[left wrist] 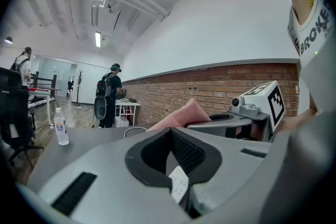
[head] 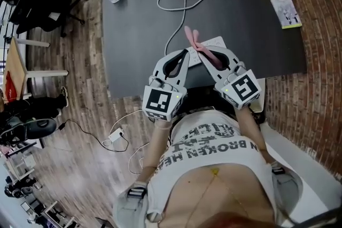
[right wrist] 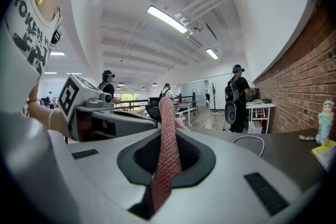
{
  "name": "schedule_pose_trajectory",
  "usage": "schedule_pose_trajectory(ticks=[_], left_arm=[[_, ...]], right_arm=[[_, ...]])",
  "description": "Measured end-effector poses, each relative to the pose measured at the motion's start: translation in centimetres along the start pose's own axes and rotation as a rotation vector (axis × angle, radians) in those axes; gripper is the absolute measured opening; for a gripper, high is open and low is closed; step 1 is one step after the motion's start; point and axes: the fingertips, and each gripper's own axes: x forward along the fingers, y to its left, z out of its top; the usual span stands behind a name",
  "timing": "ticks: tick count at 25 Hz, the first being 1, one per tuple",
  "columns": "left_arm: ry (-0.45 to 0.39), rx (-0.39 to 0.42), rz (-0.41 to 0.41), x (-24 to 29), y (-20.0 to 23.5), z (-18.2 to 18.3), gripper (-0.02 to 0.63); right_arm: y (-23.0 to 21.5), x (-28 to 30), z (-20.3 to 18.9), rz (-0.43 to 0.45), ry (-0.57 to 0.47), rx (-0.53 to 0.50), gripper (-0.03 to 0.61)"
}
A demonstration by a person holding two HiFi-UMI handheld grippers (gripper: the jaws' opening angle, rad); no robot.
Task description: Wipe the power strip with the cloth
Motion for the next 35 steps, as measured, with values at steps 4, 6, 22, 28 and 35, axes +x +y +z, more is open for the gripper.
schedule_pose_trajectory(ticks=[4,6,22,28,35], left_arm=[[-0.008,-0.007,0.028,-0.3,0.6,-0.1,0.008],[-0.006,-0.01,0.037,-0.2,0.8,-0.3,0.008],[0.005,-0.01,0.051,1.7,1.2,-0.4,0.008],[0.013,-0.009,0.071,2.0,1.4,-0.8,0.008],[0.047,-0.021,0.096,2.1,1.9,-2.9,0.008]], right_arm=[[0.5,0.9,-0.2,0.03,0.004,-0.007,0.017],[0.6,1.2,-0.2,0.048,0.008,-0.012,0.017],[-1.0,1.9,-0.7,0.083,0.039,-0.023,0.017],[-1.4,2.3,-1.7,0.103,0.063,-0.031,0.017],[-2.1,2.8,-3.4,0.106,0.117,-0.032,0.017]])
